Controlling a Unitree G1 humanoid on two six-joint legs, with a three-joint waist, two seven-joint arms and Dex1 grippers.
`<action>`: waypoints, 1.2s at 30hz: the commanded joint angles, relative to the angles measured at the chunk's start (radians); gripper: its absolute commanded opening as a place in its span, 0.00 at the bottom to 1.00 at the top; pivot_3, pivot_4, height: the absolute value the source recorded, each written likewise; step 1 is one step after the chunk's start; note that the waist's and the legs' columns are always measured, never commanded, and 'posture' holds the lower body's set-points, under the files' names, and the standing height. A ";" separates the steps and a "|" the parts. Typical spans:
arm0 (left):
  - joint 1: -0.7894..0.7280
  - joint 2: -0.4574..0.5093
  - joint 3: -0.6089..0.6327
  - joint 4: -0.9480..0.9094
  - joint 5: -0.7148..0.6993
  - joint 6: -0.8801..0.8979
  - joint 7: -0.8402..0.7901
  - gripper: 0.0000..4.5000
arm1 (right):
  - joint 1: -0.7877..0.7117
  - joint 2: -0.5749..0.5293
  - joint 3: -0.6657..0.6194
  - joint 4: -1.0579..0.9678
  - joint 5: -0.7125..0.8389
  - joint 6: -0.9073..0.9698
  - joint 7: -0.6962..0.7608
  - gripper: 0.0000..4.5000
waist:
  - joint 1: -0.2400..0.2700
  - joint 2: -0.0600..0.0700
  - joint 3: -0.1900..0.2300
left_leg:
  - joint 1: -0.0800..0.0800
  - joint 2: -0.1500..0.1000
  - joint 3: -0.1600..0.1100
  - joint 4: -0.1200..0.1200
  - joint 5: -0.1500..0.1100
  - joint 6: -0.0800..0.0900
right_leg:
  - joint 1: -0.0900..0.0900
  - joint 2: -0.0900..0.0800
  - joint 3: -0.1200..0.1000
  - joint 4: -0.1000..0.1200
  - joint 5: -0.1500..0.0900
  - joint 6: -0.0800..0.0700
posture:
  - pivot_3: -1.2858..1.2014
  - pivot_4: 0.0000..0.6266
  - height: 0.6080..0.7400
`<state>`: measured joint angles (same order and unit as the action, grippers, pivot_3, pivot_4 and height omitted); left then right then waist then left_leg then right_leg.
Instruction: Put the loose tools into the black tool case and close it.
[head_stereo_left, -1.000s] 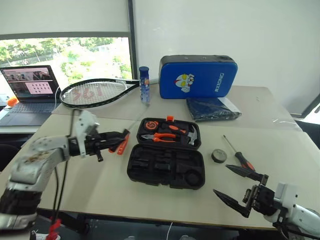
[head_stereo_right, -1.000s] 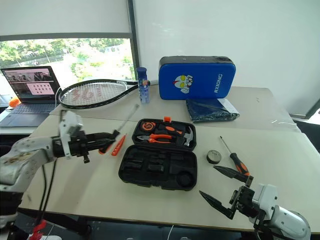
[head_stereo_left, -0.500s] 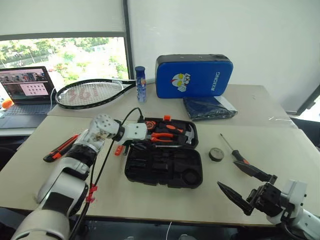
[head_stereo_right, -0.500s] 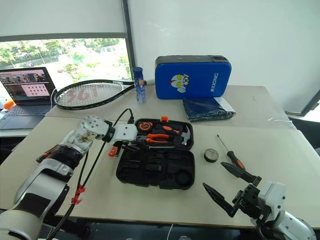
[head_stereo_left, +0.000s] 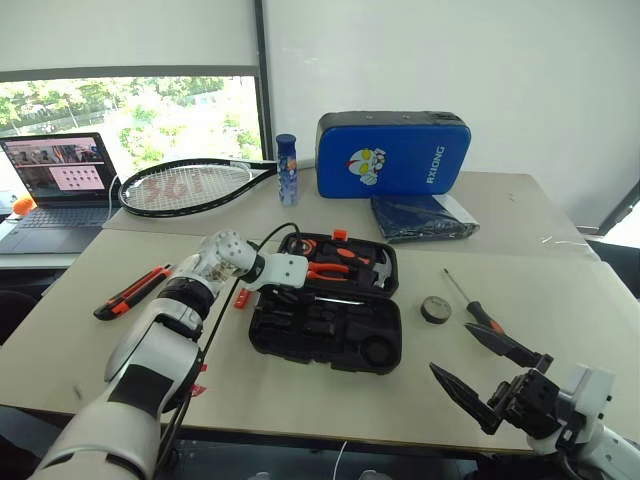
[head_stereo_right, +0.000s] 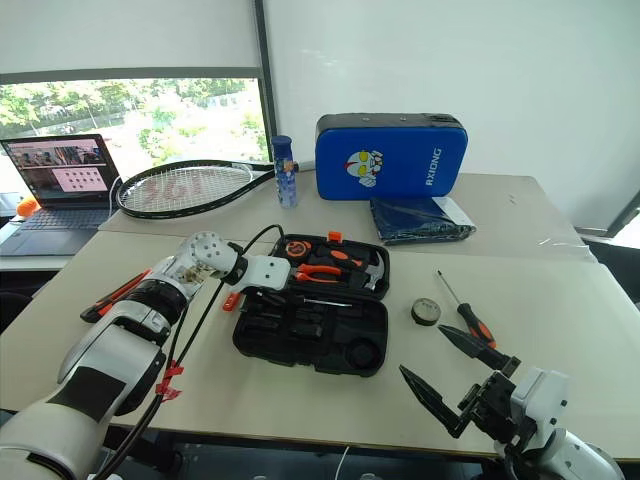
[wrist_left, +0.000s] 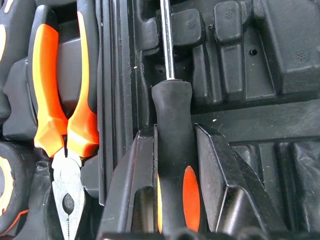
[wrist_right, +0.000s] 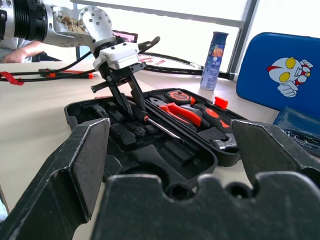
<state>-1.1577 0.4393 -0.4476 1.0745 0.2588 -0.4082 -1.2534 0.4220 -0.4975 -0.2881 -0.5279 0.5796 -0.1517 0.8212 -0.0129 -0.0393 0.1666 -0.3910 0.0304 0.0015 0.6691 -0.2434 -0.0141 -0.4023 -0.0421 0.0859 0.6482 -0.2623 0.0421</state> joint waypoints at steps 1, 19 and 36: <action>-0.016 -0.012 0.010 0.007 0.037 0.055 0.071 0.37 | 0.002 0.005 -0.007 -0.040 0.004 -0.005 -0.009 1.00 | 0.001 0.000 0.000 | 0.000 0.000 0.000 0.000 0.000 0.000 | 0.000 0.000 0.000 0.000 0.000 0.000 | 0.52 0.24 1.00; 0.049 0.023 0.182 -0.133 -0.144 0.022 -0.036 0.57 | 0.006 0.009 0.023 -0.033 0.010 0.014 -0.004 1.00 | -0.004 0.002 -0.001 | -0.008 0.000 -0.002 0.007 -0.001 0.003 | -0.003 0.000 -0.001 0.000 0.005 -0.004 | 0.52 0.24 1.00; 0.083 -0.056 0.241 -0.007 -0.160 0.142 0.081 0.01 | 0.002 0.006 0.026 -0.052 0.007 0.030 -0.019 1.00 | -0.002 0.002 -0.001 | -0.008 0.000 -0.002 0.009 -0.001 0.004 | -0.003 0.000 -0.001 0.000 0.005 -0.003 | 0.52 0.24 1.00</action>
<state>-1.0730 0.3823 -0.2117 1.0717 0.0925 -0.2786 -1.1910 0.4199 -0.4917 -0.2439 -0.5338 0.5750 -0.1232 0.8094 -0.0149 -0.0377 0.1659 -0.3991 0.0301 -0.0009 0.6781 -0.2448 -0.0106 -0.4052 -0.0421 0.0845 0.6484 -0.2576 0.0389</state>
